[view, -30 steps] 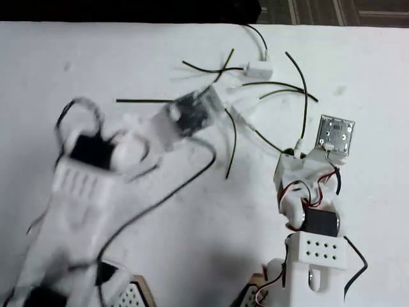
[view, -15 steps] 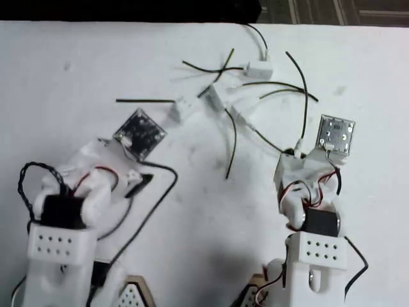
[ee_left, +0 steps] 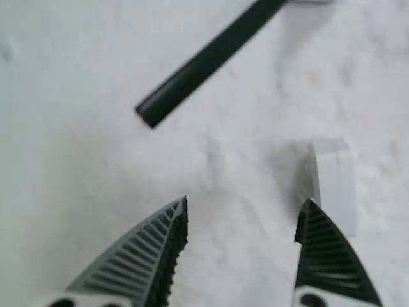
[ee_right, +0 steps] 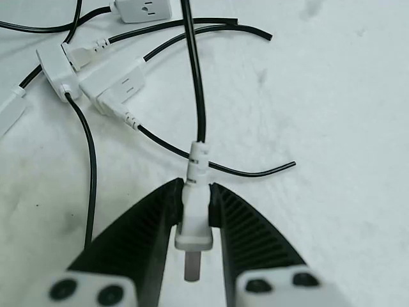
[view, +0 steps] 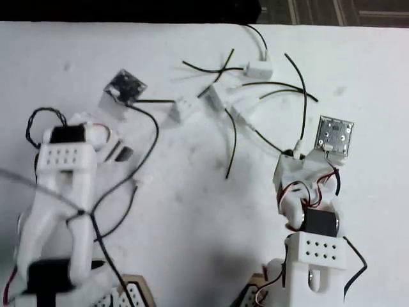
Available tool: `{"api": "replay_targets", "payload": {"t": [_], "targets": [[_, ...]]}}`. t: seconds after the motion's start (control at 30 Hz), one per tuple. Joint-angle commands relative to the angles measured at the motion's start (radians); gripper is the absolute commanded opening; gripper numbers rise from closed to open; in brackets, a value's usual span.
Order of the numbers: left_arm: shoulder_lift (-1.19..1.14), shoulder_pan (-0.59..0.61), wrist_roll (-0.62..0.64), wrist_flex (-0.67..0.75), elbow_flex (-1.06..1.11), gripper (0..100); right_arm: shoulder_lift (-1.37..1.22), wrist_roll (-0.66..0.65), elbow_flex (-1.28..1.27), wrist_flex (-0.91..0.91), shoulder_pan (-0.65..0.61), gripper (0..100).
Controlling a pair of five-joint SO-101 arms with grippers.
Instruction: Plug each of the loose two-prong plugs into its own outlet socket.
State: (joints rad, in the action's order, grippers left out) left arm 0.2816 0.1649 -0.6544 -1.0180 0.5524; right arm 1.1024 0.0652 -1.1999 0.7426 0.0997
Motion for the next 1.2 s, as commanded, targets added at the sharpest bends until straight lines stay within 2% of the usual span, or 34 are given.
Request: {"api": "replay_targets", "payload": {"t": [0.0, 0.23, 0.5, 0.73, 0.83, 0.93, 1.17], "targets": [[-0.143, -0.002, -0.012, 0.025, -0.104, 27, -0.002, -0.002, 0.011, -0.019, 0.002, 1.7], [-0.298, -0.094, -0.052, 0.025, -0.129, 27, -0.002, -0.002, 0.011, -0.019, 0.002, 1.7], [-0.131, -0.251, 0.021, -0.124, -0.121, 27, -0.002, -0.002, 0.011, -0.019, 0.002, 1.7], [-0.065, -0.239, 0.02, -0.16, -0.121, 28, -0.002, -0.002, 0.011, -0.018, 0.002, 1.7], [-0.105, -0.254, -0.031, -0.212, -0.121, 29, -0.002, -0.002, 0.011, -0.016, 0.002, 1.7], [-0.188, -0.26, -0.028, -0.212, -0.126, 32, -0.002, -0.002, 0.011, -0.016, 0.002, 1.7], [-0.423, -0.28, -0.025, -0.094, -0.133, 31, -0.002, -0.002, 0.011, -0.018, 0.002, 1.7]]}}
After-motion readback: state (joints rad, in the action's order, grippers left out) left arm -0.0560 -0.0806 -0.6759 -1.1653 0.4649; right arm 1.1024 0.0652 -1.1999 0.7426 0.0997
